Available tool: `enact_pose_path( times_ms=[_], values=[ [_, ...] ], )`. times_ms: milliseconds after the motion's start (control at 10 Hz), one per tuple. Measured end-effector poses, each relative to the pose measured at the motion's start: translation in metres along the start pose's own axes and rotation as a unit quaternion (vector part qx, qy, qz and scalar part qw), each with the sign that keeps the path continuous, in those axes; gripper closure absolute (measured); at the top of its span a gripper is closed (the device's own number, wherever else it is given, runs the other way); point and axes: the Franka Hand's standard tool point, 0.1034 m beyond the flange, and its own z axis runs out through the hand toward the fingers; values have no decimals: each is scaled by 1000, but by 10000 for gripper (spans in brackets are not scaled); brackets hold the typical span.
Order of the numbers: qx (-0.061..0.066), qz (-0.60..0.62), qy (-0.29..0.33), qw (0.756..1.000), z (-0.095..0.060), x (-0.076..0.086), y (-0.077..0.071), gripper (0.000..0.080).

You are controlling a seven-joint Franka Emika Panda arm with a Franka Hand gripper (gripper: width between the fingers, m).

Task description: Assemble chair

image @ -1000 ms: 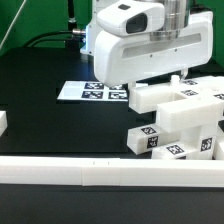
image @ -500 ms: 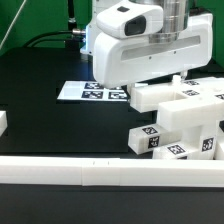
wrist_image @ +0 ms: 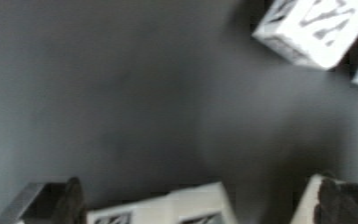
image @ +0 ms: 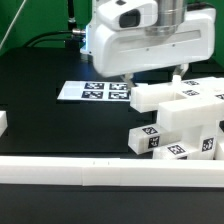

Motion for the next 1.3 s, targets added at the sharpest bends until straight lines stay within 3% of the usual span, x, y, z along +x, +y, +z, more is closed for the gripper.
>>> enact_pose_path(
  times_ms=[200,600,800,1300],
  values=[
    [0,14,-6,1000,8,-9,-19,151],
    [0,23,-6,1000,8,-8,-19,151],
    [0,38,-5,999,12,-1,-38,151],
    [1,49,12,999,3,32,-43,151]
  ],
)
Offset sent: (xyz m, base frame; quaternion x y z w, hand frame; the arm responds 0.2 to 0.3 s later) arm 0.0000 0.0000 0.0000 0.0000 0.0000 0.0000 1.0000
